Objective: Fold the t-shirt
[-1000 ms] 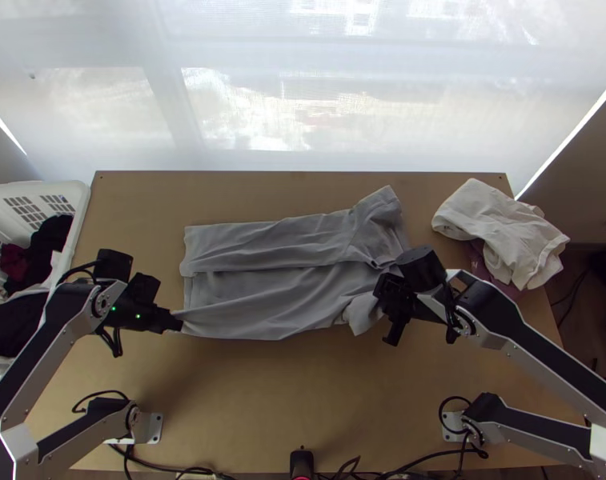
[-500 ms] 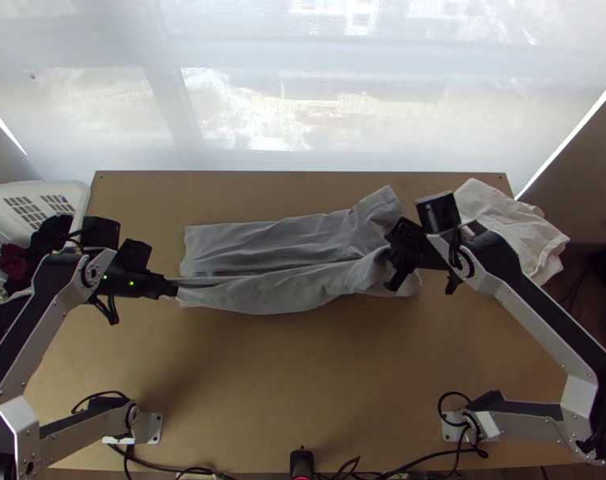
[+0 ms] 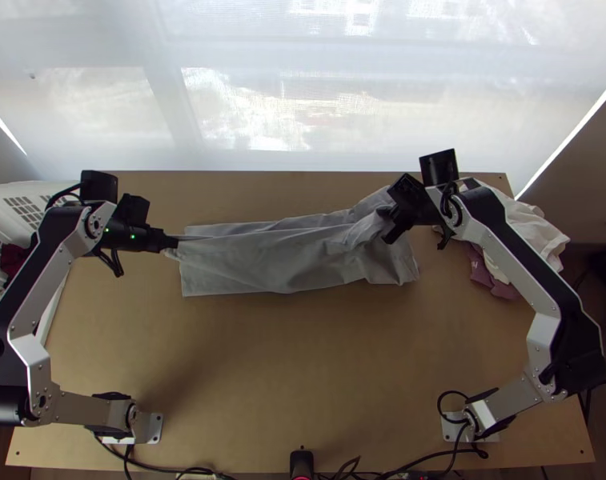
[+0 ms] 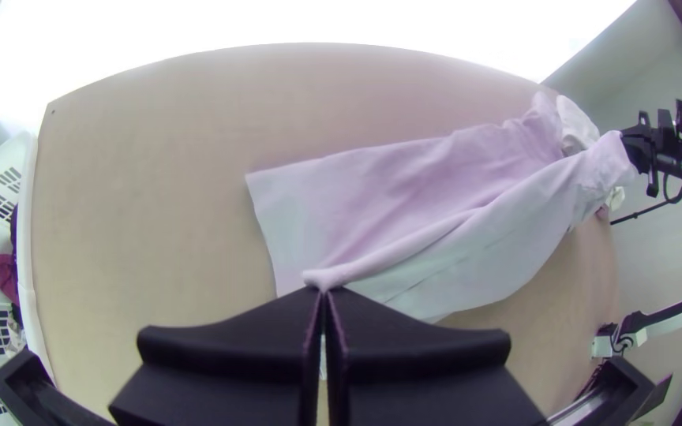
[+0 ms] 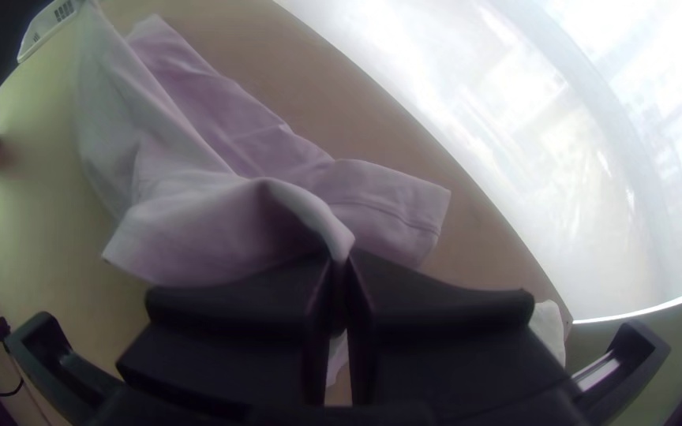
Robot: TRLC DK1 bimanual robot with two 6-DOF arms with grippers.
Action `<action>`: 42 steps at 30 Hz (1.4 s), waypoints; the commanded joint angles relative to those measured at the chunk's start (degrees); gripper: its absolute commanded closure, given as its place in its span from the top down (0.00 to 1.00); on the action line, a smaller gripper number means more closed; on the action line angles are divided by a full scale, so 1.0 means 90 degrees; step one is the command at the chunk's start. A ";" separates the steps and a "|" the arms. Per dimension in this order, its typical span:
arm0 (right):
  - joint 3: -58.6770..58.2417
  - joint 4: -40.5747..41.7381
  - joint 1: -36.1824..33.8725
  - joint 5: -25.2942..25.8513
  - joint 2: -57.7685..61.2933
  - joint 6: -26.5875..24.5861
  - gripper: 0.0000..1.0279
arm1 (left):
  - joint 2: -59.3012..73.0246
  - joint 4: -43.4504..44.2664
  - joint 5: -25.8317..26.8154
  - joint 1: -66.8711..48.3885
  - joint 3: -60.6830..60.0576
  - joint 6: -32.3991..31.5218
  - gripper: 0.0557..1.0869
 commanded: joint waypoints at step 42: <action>0.2682 -0.0413 -0.0559 -0.0034 0.3224 0.0552 0.96 | 0.3373 -0.0370 -0.0484 -0.0154 0.2209 -0.0106 0.94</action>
